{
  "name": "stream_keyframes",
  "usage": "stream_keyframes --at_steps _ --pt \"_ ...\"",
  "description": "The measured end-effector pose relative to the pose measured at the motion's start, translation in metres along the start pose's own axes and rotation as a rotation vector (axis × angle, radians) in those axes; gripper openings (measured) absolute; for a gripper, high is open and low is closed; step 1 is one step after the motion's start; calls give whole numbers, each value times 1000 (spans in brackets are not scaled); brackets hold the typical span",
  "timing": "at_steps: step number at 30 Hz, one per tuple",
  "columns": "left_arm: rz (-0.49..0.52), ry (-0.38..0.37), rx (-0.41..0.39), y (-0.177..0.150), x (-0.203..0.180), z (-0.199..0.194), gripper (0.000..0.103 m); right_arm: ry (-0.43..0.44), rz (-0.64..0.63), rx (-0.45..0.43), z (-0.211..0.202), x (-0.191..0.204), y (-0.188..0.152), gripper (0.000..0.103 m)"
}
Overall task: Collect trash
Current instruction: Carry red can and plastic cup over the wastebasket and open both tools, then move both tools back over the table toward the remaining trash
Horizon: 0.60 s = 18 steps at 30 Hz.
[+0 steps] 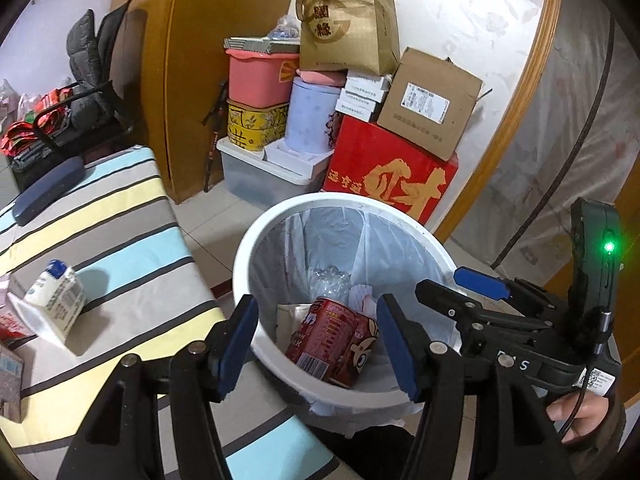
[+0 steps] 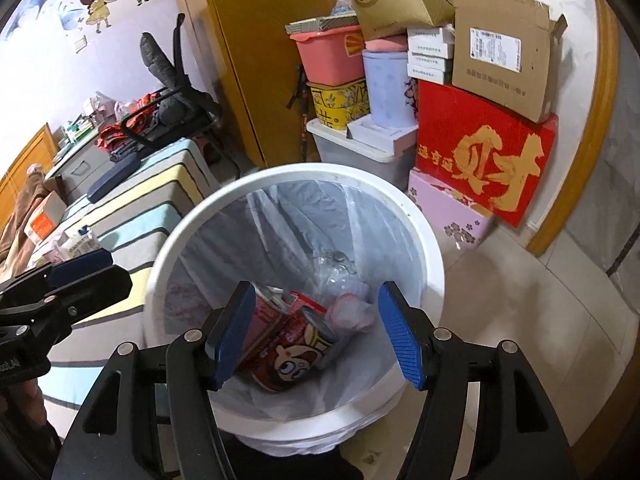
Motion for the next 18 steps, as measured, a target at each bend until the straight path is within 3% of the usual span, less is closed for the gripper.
stream_keyframes --at_steps 18 --pt "-75 138 -105 -20 71 -58 66 72 -118 -76 -11 70 8 66"
Point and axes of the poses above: each gripper's, at about its wrist camera, not at the fingertips, and z roughly the way its jaws point, x to its left, y to its top, the point moved 5 cm from there along z, roughly the way its jaws point, and after that the axes turned 15 degrees about y, right-handed, at the moved point
